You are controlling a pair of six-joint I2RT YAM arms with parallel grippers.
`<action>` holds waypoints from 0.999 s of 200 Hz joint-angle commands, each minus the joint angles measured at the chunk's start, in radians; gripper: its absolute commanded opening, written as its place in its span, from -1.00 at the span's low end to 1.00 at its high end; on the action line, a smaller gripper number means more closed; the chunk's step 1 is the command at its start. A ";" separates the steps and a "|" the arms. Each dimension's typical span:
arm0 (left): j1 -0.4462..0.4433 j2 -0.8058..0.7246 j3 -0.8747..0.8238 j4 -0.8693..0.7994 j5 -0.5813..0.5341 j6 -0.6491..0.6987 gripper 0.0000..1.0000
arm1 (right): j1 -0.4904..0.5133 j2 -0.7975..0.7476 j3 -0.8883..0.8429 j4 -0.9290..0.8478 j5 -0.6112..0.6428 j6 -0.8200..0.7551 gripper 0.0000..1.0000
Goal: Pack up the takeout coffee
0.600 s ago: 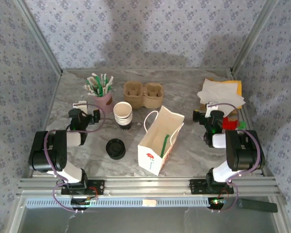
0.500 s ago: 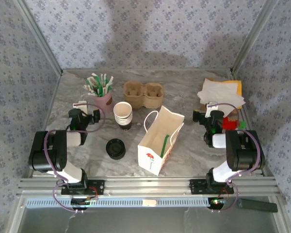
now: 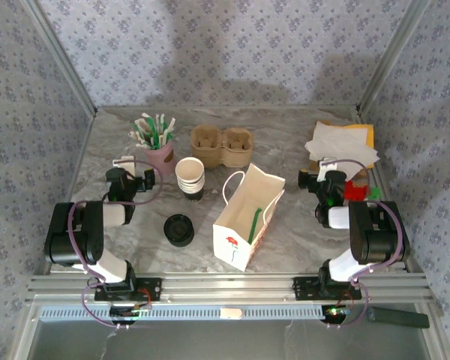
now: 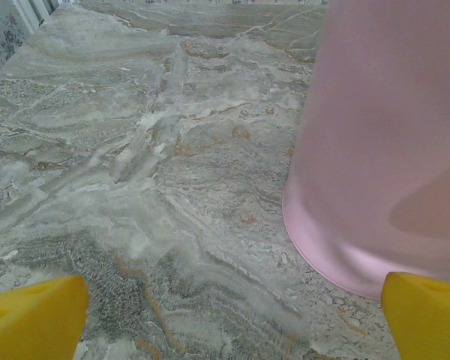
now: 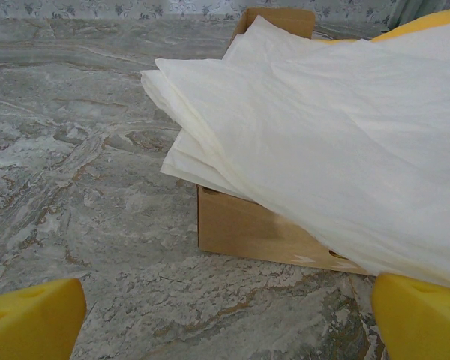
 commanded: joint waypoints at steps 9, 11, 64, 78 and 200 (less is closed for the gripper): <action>0.003 0.007 -0.003 0.041 0.013 -0.003 1.00 | -0.005 0.004 0.015 0.002 0.009 0.015 0.99; 0.003 0.006 -0.003 0.041 0.013 -0.003 1.00 | -0.005 0.004 0.016 0.002 0.008 0.015 0.99; 0.010 -0.164 0.045 -0.167 -0.006 -0.017 1.00 | -0.005 -0.153 0.093 -0.248 0.073 0.038 0.99; 0.010 -0.275 0.057 -0.259 -0.047 -0.044 1.00 | -0.007 -0.269 0.129 -0.365 0.049 0.054 0.99; -0.025 -0.715 0.744 -1.502 0.152 -0.742 0.85 | 0.017 -0.510 1.076 -1.633 -0.184 0.820 1.00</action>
